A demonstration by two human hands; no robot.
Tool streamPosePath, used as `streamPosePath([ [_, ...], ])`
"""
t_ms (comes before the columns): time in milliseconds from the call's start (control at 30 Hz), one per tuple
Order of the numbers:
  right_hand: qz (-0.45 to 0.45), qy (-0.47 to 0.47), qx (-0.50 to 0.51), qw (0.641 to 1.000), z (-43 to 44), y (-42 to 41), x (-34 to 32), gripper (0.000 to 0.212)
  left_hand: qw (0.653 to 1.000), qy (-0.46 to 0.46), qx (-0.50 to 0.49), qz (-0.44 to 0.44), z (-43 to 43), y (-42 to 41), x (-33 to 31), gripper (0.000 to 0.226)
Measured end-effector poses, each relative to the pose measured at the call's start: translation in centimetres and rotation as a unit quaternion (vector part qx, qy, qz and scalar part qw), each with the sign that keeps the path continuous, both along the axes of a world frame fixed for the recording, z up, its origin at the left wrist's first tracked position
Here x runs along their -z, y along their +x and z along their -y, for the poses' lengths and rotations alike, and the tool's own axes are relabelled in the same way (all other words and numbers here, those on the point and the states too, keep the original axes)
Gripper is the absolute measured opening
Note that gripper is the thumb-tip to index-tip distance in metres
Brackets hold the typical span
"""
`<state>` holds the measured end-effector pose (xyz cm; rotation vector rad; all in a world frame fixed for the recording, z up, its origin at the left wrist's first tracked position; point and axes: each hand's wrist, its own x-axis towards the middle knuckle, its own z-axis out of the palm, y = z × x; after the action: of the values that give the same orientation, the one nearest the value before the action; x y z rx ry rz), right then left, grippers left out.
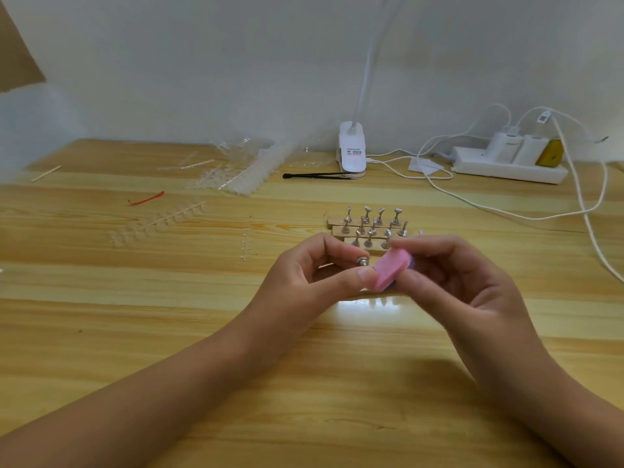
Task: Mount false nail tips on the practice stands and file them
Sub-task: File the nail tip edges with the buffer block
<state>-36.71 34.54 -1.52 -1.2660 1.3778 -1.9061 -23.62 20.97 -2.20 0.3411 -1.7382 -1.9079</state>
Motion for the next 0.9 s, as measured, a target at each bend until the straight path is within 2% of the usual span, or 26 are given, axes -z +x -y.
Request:
streamPosePath([
  [133, -0.008, -0.001, 0.014, 1.0, 0.04, 0.02, 0.12, 0.023, 1.0, -0.024, -0.017, 0.007, -0.05, 0.0, -0.02, 0.022],
  [267, -0.029, 0.031, -0.033, 0.999, 0.14, 0.2, 0.2, 0.02, 1.0, -0.026, -0.016, -0.007, -0.09, 0.08, 0.01, 0.018],
  [367, -0.012, 0.003, 0.009, 1.0, 0.14, 0.07, 0.14, 0.022, 0.999, -0.04, -0.022, -0.001, -0.04, 0.06, 0.01, 0.02],
  [467, -0.028, 0.03, -0.023, 0.999, 0.19, 0.14, 0.19, 0.022, 0.999, -0.032, -0.015, -0.001, 0.0, 0.04, 0.06, 0.021],
  [567, -0.025, -0.002, 0.02, 0.999, 0.07, 0.05, 0.38, 0.021, 0.999, -0.047, -0.02, 0.008, 0.11, -0.01, 0.14, 0.022],
  [700, -0.056, 0.049, -0.028, 0.997, 0.15, 0.17, 0.6, 0.019, 0.999, -0.034, -0.012, -0.006, 0.13, -0.1, 0.07, 0.021],
  [733, -0.057, 0.038, -0.016, 0.998, 0.17, 0.23, 0.63, 0.017, 0.999, -0.032, -0.009, -0.007, 0.12, -0.13, 0.05, 0.021],
  [833, -0.017, -0.016, 0.028, 0.999, 0.12, 0.07, 0.45, 0.006, 1.0, -0.023, -0.005, -0.01, 0.13, -0.15, 0.17, 0.019],
  [900, -0.011, 0.002, 0.021, 1.0, 0.24, 0.04, 0.47, 0.006, 1.0, -0.021, -0.007, -0.011, 0.11, -0.23, 0.34, 0.018],
])
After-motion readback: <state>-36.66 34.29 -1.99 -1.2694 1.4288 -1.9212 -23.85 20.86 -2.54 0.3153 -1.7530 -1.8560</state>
